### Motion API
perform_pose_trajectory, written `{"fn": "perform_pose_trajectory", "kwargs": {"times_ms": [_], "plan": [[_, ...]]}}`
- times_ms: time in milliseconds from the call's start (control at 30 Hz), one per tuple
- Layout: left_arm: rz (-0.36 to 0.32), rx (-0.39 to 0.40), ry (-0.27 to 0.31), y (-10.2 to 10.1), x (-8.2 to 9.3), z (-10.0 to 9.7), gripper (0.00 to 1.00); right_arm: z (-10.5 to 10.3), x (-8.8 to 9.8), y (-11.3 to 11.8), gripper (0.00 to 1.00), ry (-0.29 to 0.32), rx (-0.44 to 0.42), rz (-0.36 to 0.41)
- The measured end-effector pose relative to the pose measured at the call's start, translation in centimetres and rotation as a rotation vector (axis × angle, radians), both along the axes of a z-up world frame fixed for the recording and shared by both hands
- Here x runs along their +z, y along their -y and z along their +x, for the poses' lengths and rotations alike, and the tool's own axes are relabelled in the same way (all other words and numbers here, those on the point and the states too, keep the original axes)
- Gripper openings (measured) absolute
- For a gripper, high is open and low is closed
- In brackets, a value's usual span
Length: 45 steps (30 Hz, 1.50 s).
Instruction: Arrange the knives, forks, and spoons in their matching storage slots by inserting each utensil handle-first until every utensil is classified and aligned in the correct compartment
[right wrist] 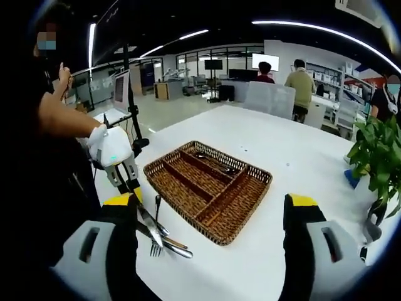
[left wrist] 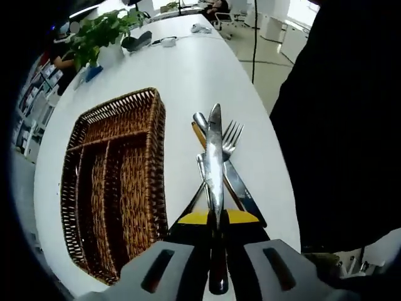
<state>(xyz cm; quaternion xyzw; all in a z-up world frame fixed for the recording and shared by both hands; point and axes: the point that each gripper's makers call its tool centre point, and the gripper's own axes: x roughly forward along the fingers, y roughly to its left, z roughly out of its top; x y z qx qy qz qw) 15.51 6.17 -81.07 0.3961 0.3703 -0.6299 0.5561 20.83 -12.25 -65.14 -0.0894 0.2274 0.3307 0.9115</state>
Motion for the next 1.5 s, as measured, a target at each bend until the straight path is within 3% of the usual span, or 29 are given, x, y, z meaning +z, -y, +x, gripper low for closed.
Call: {"fn": "perform_pose_trajectory", "kwargs": {"times_ms": [200, 333, 533, 833, 1167, 1500], "plan": [[-0.008, 0.049, 0.037, -0.8, 2.3, 0.7, 0.05, 0.2, 0.2, 0.6, 1.00, -0.003, -0.027, 0.002], [0.012, 0.093, 0.005, -1.3, 4.2, 0.9, 0.05, 0.2, 0.4, 0.9, 1.00, -0.008, -0.044, 0.017], [0.012, 0.088, 0.060, -1.3, 7.4, 2.3, 0.05, 0.3, 0.7, 1.3, 1.00, -0.010, -0.065, 0.026], [0.053, 0.101, 0.090, -2.1, 8.8, 3.9, 0.05, -0.4, 1.0, 1.5, 1.00, -0.025, -0.071, 0.016], [0.060, 0.111, 0.126, -2.3, 10.8, 5.2, 0.05, -0.4, 2.5, 1.9, 1.00, 0.009, -0.075, 0.025], [0.064, 0.107, 0.138, -1.9, 11.0, 5.6, 0.05, -0.5, 2.4, 1.9, 1.00, -0.012, -0.076, 0.029]]}}
